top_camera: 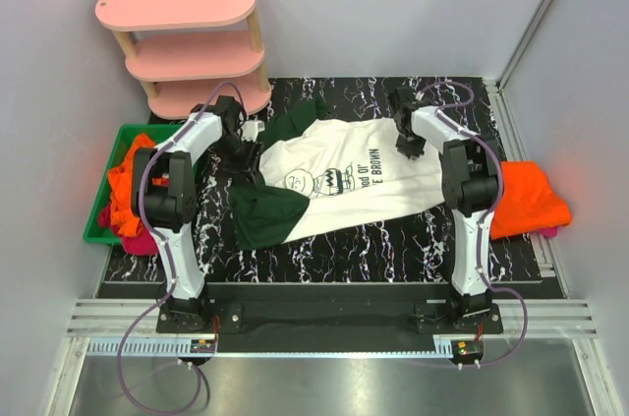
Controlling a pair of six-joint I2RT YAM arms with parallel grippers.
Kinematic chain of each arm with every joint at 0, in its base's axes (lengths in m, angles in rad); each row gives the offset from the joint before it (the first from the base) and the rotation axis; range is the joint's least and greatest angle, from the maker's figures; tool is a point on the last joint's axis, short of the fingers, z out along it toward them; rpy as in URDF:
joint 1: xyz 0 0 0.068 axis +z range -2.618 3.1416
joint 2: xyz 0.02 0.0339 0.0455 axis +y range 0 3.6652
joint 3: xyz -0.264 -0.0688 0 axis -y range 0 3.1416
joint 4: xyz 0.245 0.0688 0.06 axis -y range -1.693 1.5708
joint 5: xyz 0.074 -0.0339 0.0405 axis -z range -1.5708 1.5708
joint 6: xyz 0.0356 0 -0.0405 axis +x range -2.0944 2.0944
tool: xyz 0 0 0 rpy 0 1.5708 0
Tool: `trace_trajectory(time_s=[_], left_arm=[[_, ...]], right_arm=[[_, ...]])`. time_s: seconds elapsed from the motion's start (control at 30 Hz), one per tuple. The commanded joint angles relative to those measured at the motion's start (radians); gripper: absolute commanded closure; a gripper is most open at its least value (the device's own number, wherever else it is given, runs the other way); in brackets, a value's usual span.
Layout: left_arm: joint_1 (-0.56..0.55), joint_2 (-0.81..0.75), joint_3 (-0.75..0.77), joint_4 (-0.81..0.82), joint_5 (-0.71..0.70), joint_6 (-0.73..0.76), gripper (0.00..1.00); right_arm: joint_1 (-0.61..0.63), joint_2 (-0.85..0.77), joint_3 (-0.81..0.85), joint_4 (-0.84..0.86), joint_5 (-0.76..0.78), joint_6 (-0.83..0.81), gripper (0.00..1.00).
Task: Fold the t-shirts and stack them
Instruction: Fold the flattened tshirt in 1/3 of the way
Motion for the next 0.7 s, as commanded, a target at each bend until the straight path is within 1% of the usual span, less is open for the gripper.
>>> trace_trajectory(time_s=[0.0, 0.07, 0.13, 0.23, 0.33, 0.5, 0.67], left_arm=[[-0.015, -0.113, -0.007, -0.02, 0.066, 0.015, 0.53], [-0.045, -0.136, -0.031, -0.022, 0.069, 0.042, 0.53], [-0.085, -0.164, -0.074, -0.023, 0.061, 0.068, 0.53], [-0.127, -0.162, -0.11, -0.035, 0.051, 0.091, 0.53], [-0.134, -0.161, -0.124, -0.045, 0.07, 0.093, 0.54], [-0.157, -0.179, -0.15, -0.057, 0.103, 0.099, 0.56], [-0.179, -0.251, -0.191, -0.058, 0.112, 0.119, 0.56]], right_arm=[[0.054, -0.222, -0.077, 0.032, -0.049, -0.028, 0.65], [0.092, -0.302, -0.124, 0.032, -0.048, -0.031, 0.62], [0.117, -0.366, -0.182, 0.032, -0.048, -0.027, 0.61], [0.163, -0.431, -0.27, 0.032, -0.054, -0.002, 0.62], [0.193, -0.472, -0.357, 0.03, -0.06, 0.036, 0.63], [0.229, -0.492, -0.448, 0.032, -0.051, 0.076, 0.65], [0.263, -0.486, -0.462, 0.033, -0.043, 0.088, 0.66]])
